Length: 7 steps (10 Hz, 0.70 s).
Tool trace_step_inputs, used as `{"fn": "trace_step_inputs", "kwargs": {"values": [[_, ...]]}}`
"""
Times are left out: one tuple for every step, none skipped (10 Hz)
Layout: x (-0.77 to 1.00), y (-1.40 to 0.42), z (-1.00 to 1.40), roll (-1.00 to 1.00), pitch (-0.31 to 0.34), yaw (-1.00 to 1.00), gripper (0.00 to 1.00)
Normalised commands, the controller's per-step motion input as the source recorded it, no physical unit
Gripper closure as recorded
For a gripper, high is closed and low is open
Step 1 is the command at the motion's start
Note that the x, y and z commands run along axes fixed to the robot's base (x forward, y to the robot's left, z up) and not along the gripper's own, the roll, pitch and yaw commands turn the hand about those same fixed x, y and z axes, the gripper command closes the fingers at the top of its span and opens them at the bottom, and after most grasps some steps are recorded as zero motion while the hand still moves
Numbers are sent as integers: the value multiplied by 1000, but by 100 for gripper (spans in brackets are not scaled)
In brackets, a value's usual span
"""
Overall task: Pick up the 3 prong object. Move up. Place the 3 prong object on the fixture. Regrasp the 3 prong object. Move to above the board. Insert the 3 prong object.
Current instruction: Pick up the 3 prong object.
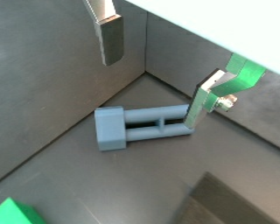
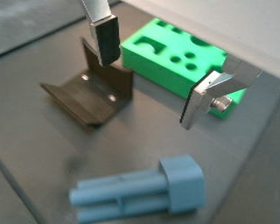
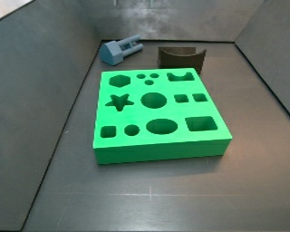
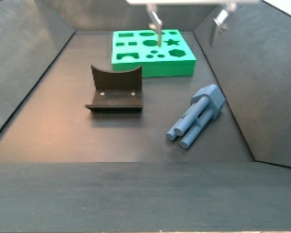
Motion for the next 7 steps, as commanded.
{"fn": "trace_step_inputs", "kwargs": {"values": [[-431,57,-426,39,-129,-366,0],[-380,63,-457,54,-116,-400,0],[-366,37,-474,50,-133,-423,0],[-334,14,-471,39,-154,-480,0],[-326,0,-471,41,-147,-506,0],[-231,14,-429,9,-154,-506,0],[-183,23,-383,0,-164,-517,0]]}}
